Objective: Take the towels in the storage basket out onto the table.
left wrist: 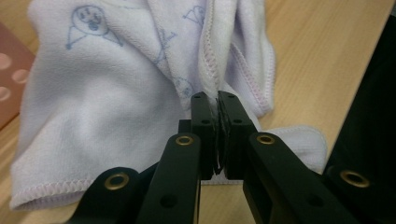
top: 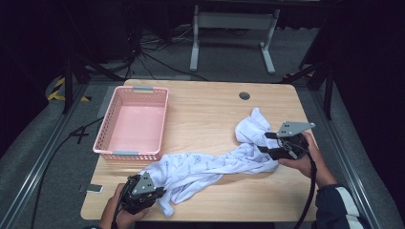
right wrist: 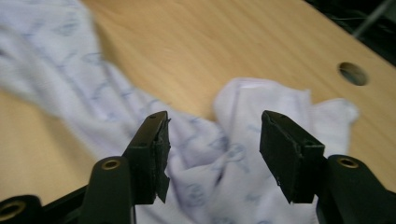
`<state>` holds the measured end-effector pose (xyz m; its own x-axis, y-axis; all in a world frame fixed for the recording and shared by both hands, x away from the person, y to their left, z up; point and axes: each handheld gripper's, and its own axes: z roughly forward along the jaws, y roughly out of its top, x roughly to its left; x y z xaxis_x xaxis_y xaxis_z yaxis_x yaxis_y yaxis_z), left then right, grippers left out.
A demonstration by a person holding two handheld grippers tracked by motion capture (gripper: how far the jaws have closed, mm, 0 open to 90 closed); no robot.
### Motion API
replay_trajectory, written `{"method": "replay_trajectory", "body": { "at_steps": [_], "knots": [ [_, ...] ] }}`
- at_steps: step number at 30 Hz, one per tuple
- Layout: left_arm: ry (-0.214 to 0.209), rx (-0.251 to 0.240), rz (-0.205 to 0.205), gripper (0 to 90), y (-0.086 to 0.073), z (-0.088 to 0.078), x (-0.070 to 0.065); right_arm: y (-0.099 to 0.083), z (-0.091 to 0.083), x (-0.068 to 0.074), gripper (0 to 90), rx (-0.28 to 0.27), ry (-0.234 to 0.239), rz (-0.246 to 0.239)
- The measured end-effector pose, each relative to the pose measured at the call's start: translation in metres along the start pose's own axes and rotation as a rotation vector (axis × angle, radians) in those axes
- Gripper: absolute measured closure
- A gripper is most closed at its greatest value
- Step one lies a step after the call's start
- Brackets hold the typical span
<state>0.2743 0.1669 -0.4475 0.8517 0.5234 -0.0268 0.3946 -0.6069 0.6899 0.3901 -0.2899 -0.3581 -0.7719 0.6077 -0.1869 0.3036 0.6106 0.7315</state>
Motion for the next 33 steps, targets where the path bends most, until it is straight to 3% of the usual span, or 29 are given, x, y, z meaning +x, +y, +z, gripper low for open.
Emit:
{"method": "replay_trajectory", "body": {
  "at_steps": [3, 4, 5, 6, 8, 10, 11, 12, 13, 14, 15, 16, 22, 24, 25, 28, 30, 32, 33],
  "knots": [
    [-0.004, 0.005, 0.009, 86.1, -0.002, -0.001, -0.004, 0.003, 0.017, -0.011, 38.0, 0.03, -0.014, 0.04],
    [-0.003, 0.005, 0.009, 86.2, -0.003, -0.002, -0.006, 0.002, 0.028, -0.017, 36.3, 0.067, -0.07, 0.044],
    [-0.015, -0.002, 0.003, 86.1, -0.004, -0.004, -0.01, -0.003, 0.05, -0.034, 32.4, 0.129, -0.114, 0.106],
    [-0.015, -0.002, 0.003, 86.1, -0.004, -0.004, -0.01, -0.003, 0.05, -0.034, 32.4, 0.129, -0.114, 0.106],
    [-0.027, 0.007, 0.005, 86.0, -0.006, -0.004, -0.013, -0.014, 0.07, -0.051, 31.1, 0.178, -0.162, 0.147],
    [-0.036, 0.008, 0.002, 86.0, -0.007, -0.002, -0.016, -0.026, 0.081, -0.063, 31.2, 0.228, -0.119, 0.22],
    [-0.043, 0.016, 0.006, 86.0, -0.007, -0.001, -0.017, -0.03, 0.082, -0.066, 43.0, 0.228, -0.091, 0.234],
    [-0.05, 0.014, 0.006, 86.0, -0.007, 0.0, -0.017, -0.034, 0.08, -0.068, 56.2, 0.202, -0.024, 0.246],
    [-0.052, 0.022, 0.008, 85.9, -0.007, 0.0, -0.018, -0.034, 0.077, -0.067, 67.7, 0.19, -0.042, 0.242],
    [-0.052, 0.022, 0.008, 85.8, -0.007, 0.0, -0.018, -0.034, 0.077, -0.067, 67.7, 0.19, -0.042, 0.242],
    [-0.048, 0.029, 0.009, 85.8, -0.007, 0.001, -0.018, -0.034, 0.071, -0.065, 79.6, 0.197, -0.055, 0.212],
    [-0.049, 0.027, 0.009, 85.9, -0.006, 0.001, -0.018, -0.034, 0.063, -0.063, 85.6, 0.177, -0.069, 0.195],
    [-0.065, 0.059, 0.017, 85.8, -0.006, 0.004, -0.017, -0.045, -0.001, -0.058, 88.1, 0.032, -0.184, 0.229],
    [-0.071, 0.053, 0.01, 85.8, -0.007, 0.005, -0.016, -0.057, -0.016, -0.056, 88.2, 0.05, -0.216, 0.227],
    [-0.071, 0.058, 0.01, 85.8, -0.006, 0.005, -0.016, -0.066, -0.024, -0.056, 88.2, 0.068, -0.27, 0.245],
    [-0.098, 0.07, 0.011, 85.6, -0.007, 0.006, -0.018, -0.09, -0.043, -0.063, 88.2, 0.104, -0.328, 0.339],
    [-0.111, 0.075, 0.014, 85.2, -0.007, 0.006, -0.018, -0.098, -0.045, -0.065, 88.2, 0.122, -0.345, 0.36],
    [-0.128, 0.072, 0.007, 83.5, -0.007, 0.006, -0.021, -0.119, -0.046, -0.071, 88.0, 0.205, -0.387, 0.441],
    [-0.127, 0.068, -0.002, 82.6, -0.008, 0.006, -0.022, -0.123, -0.044, -0.072, 87.3, 0.237, -0.382, 0.458]
  ]
}}
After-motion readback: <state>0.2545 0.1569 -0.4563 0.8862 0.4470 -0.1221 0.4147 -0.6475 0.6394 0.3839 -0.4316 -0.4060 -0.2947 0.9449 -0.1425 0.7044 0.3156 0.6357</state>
